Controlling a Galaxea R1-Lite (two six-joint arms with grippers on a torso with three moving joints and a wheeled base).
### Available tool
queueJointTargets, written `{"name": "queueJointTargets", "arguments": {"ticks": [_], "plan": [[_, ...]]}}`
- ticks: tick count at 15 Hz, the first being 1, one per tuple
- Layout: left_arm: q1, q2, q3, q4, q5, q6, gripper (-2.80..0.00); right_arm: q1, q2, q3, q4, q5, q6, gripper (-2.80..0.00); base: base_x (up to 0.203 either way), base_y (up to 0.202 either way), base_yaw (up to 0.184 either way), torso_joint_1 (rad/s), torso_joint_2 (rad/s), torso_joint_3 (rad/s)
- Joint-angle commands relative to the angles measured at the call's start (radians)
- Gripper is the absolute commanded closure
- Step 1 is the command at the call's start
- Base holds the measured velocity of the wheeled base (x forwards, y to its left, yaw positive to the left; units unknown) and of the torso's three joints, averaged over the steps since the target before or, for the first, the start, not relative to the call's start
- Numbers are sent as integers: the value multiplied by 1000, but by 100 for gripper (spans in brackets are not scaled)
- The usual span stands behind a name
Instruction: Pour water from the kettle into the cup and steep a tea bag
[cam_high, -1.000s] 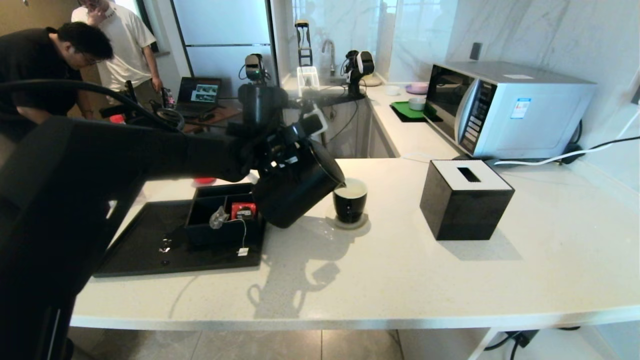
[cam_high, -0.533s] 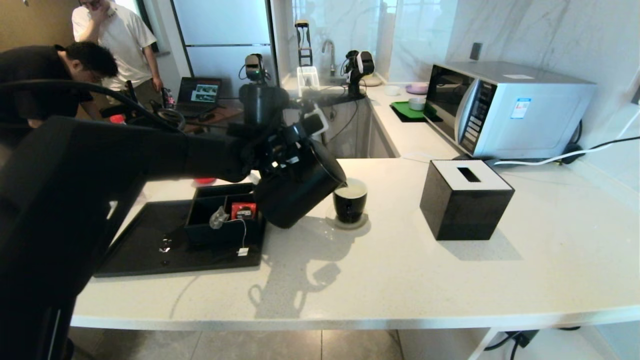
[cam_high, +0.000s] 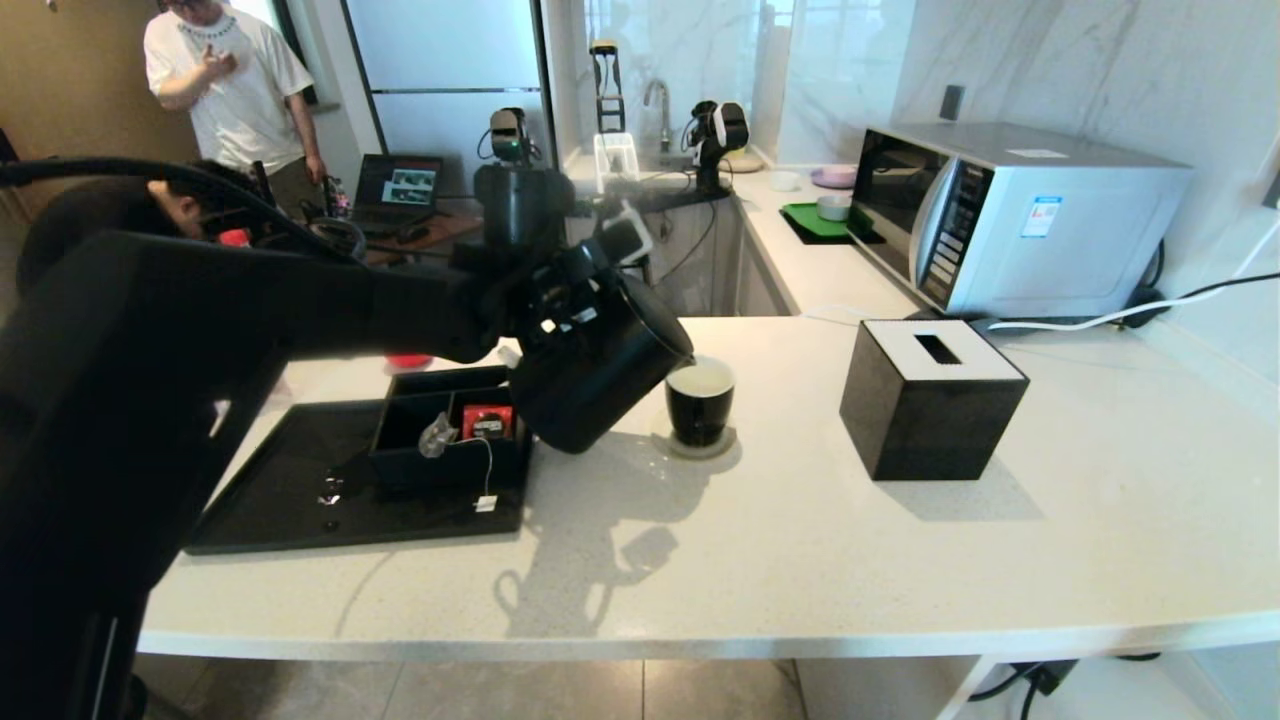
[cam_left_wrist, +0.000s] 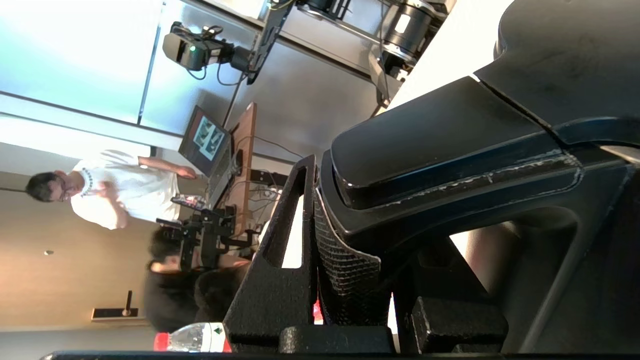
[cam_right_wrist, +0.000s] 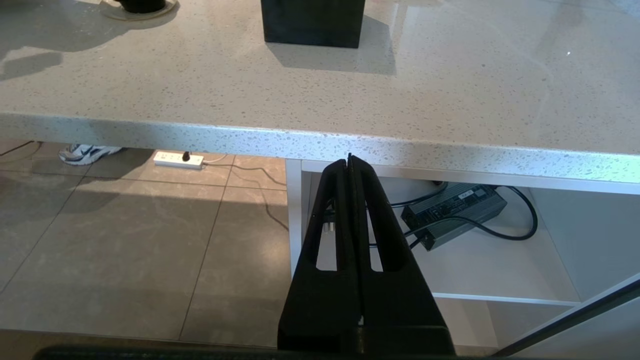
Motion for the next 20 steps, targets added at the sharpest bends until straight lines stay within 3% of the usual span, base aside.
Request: {"name": "queueJointTargets", "arguments": {"ticks": [1, 5, 10, 17, 20], "plan": [[3, -5, 0, -2, 3, 4, 0, 0, 1, 0, 1, 1, -1, 0, 0, 0, 0, 0, 0, 0], [15, -12, 0, -12, 4, -3, 0, 0, 1, 0, 1, 1, -2, 0, 0, 0, 0, 0, 0, 0], [26, -16, 0, -35, 7, -55, 0, 0, 1, 0, 1, 1, -2, 0, 0, 0, 0, 0, 0, 0], [33, -33, 2, -104, 22, -199, 0, 0, 1, 0, 1, 1, -2, 0, 0, 0, 0, 0, 0, 0], [53, -59, 13, -117, 33, -233, 0, 0, 1, 0, 1, 1, -2, 0, 0, 0, 0, 0, 0, 0]]}}
